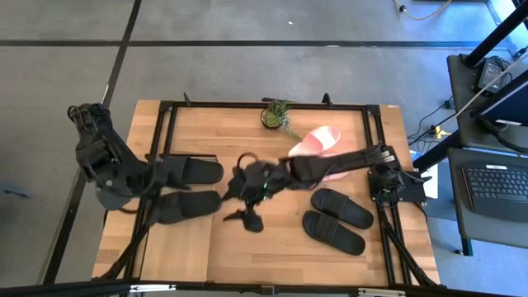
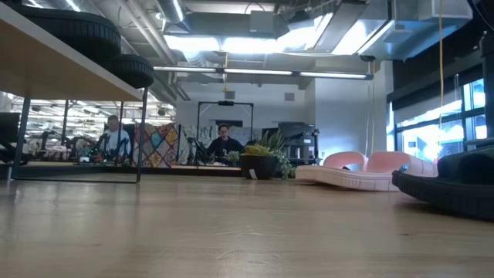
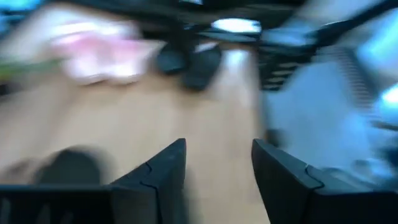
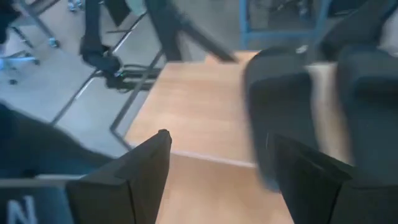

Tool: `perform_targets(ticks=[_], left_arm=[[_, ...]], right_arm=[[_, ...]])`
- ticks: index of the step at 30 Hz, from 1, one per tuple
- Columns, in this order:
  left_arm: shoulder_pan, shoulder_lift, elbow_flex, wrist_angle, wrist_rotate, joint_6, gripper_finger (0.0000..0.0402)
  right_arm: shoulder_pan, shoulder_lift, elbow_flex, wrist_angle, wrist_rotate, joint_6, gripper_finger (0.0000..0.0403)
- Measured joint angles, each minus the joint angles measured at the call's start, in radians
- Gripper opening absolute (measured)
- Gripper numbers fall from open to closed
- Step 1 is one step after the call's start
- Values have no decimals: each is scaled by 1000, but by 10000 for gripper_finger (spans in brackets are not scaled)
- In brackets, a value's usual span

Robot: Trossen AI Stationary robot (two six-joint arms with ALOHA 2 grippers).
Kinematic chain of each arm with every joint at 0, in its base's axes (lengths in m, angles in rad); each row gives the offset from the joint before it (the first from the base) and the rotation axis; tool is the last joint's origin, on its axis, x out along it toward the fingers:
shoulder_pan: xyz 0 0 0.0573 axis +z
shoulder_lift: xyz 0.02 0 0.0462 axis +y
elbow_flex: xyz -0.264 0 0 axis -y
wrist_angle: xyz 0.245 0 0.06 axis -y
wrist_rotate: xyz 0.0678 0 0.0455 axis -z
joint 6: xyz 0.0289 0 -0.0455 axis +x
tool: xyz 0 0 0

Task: Pick and place slides into the shelf
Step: Put the black slipper on the shelf

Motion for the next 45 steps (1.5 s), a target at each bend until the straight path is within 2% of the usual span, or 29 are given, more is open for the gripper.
perform_targets(ticks=[3,5,9,12,15,19,23,28,30,33,45], left_arm=[[-6,35,0,159,61,68,175],[-18,57,0,208,63,73,175],[-49,120,-1,212,62,15,175],[-76,173,-1,214,62,-27,175],[-107,230,-1,211,86,-60,175],[-144,287,-1,211,139,-157,175],[-167,324,-1,172,198,-287,175],[-174,359,-1,8,404,-558,175],[-174,370,-1,-52,450,-623,175],[-173,375,-1,-96,454,-641,175],[-120,375,-1,-217,435,-627,175]], right_arm=[[-21,-36,0,-52,15,-34,264],[-26,-55,-1,-92,32,-70,264],[-40,-102,-4,-181,40,-130,264],[-53,-146,-66,-163,36,-161,264],[-72,-217,-205,-55,-12,-156,264],[-99,-336,-487,218,-116,-99,264],[-109,-443,-731,479,-121,-29,264],[-107,-512,-934,713,-111,64,264],[-108,-523,-987,791,-94,95,264],[-108,-526,-1035,868,-82,124,264],[-108,-526,-1062,931,-50,130,264]])
